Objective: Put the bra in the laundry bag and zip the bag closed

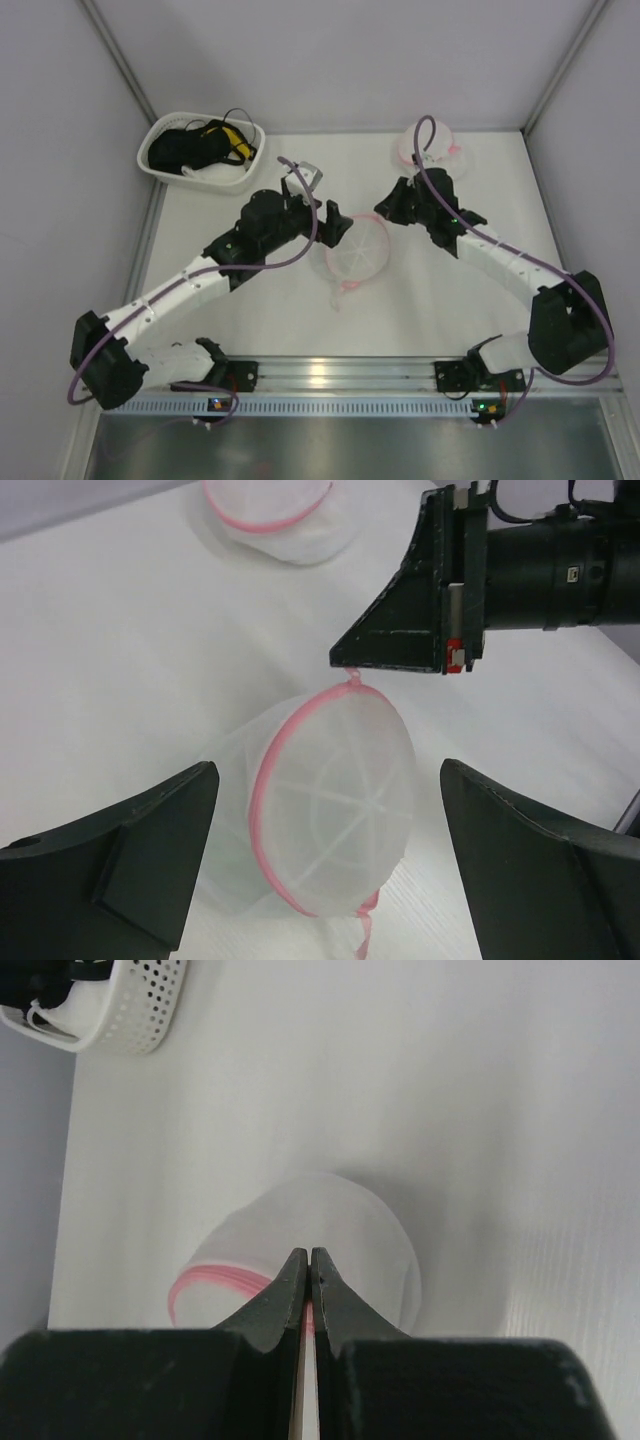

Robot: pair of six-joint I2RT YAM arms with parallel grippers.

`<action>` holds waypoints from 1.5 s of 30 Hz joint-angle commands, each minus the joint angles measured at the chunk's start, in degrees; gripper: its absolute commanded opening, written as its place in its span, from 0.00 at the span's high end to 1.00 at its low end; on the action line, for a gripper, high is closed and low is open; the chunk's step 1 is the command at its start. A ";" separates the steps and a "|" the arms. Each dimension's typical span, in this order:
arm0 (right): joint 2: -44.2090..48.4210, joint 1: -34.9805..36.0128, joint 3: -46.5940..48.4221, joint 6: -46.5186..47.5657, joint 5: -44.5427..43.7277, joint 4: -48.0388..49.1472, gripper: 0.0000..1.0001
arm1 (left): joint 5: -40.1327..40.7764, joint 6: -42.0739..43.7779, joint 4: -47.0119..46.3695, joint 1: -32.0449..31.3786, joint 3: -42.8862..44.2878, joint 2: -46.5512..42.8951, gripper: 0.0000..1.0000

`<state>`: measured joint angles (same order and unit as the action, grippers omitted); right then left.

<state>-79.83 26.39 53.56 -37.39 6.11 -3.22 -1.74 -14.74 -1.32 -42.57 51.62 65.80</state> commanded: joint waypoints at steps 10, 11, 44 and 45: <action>5.65 -0.29 4.27 8.03 7.25 2.70 1.00 | -21.45 19.31 6.51 3.10 14.74 17.51 0.03; 5.65 -0.29 4.18 8.12 7.77 2.70 1.00 | -21.38 20.01 6.25 3.10 15.18 18.74 0.04; 8.64 -4.68 -0.65 5.57 -5.66 -4.95 1.00 | -23.06 -2.56 -24.16 4.16 -5.46 7.43 1.00; 9.42 -4.77 -1.69 5.40 -5.93 -5.21 1.00 | -22.61 -2.66 -24.08 4.16 -5.91 6.54 1.00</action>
<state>-72.79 23.44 53.04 -32.40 6.02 -8.03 -26.09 -13.76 -18.50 -38.41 47.99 77.49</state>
